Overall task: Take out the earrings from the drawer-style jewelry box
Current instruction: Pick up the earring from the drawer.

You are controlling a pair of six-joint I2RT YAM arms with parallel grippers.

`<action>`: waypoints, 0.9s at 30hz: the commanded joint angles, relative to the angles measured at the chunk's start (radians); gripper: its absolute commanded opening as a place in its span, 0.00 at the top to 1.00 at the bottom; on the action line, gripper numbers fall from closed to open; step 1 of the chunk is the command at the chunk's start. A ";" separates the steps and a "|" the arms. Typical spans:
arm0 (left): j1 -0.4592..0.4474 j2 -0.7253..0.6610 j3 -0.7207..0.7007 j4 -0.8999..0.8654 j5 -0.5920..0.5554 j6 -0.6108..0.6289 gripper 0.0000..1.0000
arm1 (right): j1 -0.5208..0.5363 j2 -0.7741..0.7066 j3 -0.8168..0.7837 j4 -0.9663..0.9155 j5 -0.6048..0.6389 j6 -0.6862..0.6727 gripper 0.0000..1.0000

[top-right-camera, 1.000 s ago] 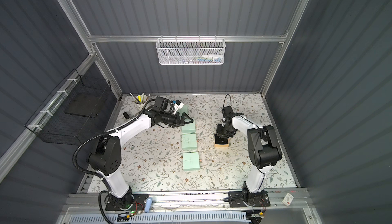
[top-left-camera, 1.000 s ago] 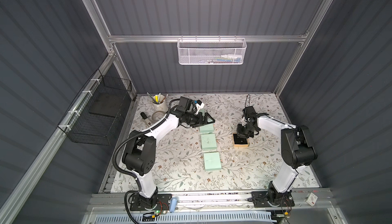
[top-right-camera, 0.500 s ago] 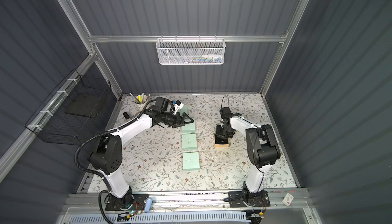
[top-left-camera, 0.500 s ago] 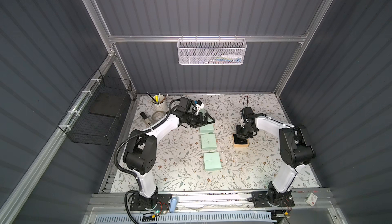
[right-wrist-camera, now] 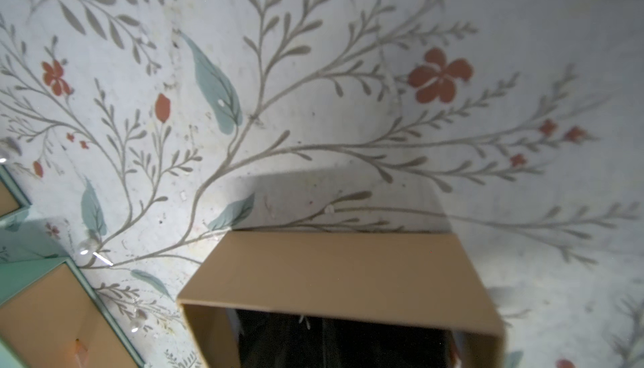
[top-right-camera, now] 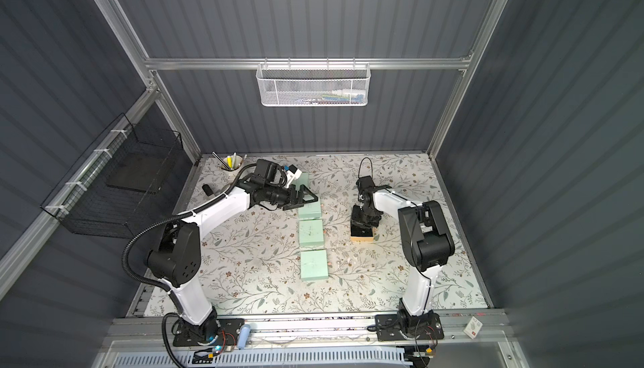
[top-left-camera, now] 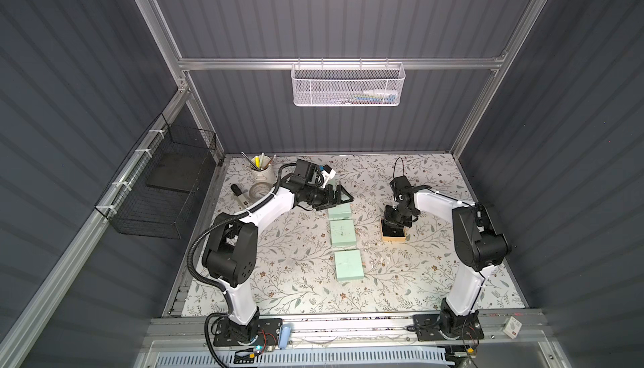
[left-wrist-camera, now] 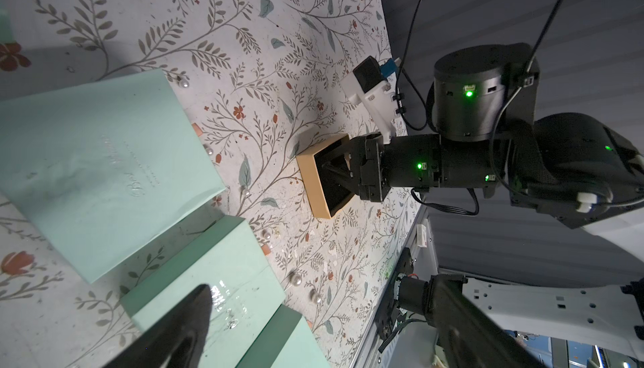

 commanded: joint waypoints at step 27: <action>0.001 0.004 0.004 -0.006 0.003 0.007 0.00 | 0.010 -0.088 -0.016 -0.038 -0.043 -0.013 0.80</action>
